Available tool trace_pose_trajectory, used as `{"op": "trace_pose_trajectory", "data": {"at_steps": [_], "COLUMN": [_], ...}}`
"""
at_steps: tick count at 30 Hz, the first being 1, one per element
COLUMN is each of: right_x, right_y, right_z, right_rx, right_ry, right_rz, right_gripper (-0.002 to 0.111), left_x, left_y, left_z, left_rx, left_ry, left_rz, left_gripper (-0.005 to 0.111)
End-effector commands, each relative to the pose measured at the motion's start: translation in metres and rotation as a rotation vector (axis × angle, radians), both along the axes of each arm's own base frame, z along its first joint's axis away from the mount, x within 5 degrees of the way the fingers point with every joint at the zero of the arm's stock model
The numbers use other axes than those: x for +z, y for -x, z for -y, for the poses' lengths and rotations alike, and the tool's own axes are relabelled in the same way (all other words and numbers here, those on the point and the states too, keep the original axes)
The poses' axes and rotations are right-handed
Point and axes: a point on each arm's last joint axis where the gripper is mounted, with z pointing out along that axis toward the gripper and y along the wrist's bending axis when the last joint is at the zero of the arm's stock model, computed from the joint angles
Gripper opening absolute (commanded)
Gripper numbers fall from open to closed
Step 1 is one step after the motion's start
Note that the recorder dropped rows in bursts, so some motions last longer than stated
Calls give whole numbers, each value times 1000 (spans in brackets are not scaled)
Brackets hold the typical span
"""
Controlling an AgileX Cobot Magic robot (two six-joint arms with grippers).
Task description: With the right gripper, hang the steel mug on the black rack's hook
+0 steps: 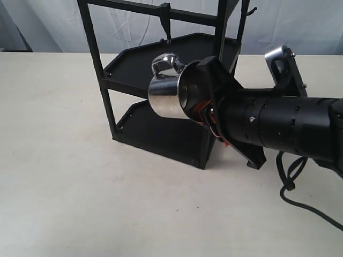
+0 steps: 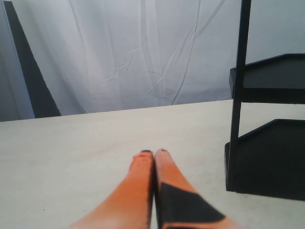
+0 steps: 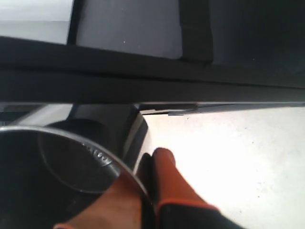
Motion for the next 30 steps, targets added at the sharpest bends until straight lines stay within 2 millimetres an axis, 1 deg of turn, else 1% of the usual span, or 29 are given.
{"op": "trace_pose_trajectory", "data": {"at_steps": [1, 5, 10, 13, 17, 21, 25, 30], "right_x": [-4, -4, 3, 8, 23, 32, 31, 29], "right_y": [1, 1, 3, 8, 6, 1, -4, -5], "right_z": [2, 2, 3, 0, -7, -7, -2, -3], "right_rx": [3, -3, -43, 11, 47, 12, -62, -61], "right_ry": [18, 7, -76, -118, -168, -173, -143, -136], "right_rz": [-3, -9, -46, -53, -33, 0, 18, 14], "right_gripper": [-1, -1, -1, -1, -1, -1, -1, -1], "left_x": [1, 1, 1, 1, 1, 1, 1, 1], "left_y": [0, 0, 0, 0, 0, 0, 0, 0], "left_z": [0, 0, 0, 0, 0, 0, 0, 0], "left_rx": [-5, -5, -5, -5, -5, -5, -5, -5], "left_ry": [5, 5, 5, 5, 5, 5, 5, 5], "left_rz": [9, 9, 9, 9, 9, 9, 9, 9], "left_gripper": [2, 2, 2, 2, 2, 2, 2, 2]}}
